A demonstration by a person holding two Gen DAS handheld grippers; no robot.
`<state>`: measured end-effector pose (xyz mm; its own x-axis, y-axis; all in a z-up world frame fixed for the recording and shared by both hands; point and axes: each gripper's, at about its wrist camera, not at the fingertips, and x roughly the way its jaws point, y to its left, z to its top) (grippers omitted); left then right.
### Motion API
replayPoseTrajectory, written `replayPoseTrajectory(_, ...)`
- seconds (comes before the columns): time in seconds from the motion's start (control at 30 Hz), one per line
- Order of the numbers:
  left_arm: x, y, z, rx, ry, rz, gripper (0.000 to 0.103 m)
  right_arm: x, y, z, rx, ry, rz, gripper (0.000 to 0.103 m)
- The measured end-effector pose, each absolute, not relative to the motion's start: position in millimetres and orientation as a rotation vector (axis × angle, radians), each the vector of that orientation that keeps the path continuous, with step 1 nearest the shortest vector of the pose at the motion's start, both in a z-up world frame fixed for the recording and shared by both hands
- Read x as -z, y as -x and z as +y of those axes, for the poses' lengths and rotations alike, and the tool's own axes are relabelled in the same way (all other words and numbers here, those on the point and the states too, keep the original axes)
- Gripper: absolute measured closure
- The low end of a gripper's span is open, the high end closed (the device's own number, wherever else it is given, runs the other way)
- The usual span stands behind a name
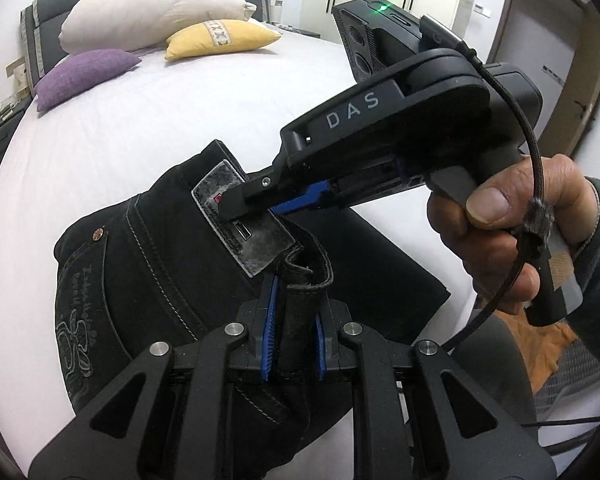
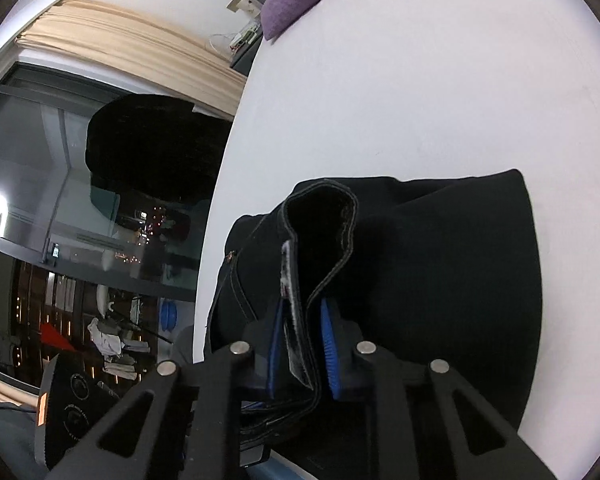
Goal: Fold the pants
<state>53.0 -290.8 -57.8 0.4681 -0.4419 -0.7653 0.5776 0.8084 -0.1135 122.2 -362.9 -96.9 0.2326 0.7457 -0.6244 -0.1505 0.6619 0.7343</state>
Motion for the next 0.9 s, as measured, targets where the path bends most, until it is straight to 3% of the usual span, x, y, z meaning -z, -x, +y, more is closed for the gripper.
replayPoseTrajectory(0.5,40.5,-45.9,-322.8,0.711,-0.186,0.844,0.089,73.3,-114.2,-393.4,-0.591,-0.555,1.116,0.091)
replayPoseTrajectory(0.9,65.0,-50.2,-354.8,0.754,-0.238,0.881,0.089,107.5,-109.0,-431.0,-0.529,-0.637,1.128,0.091)
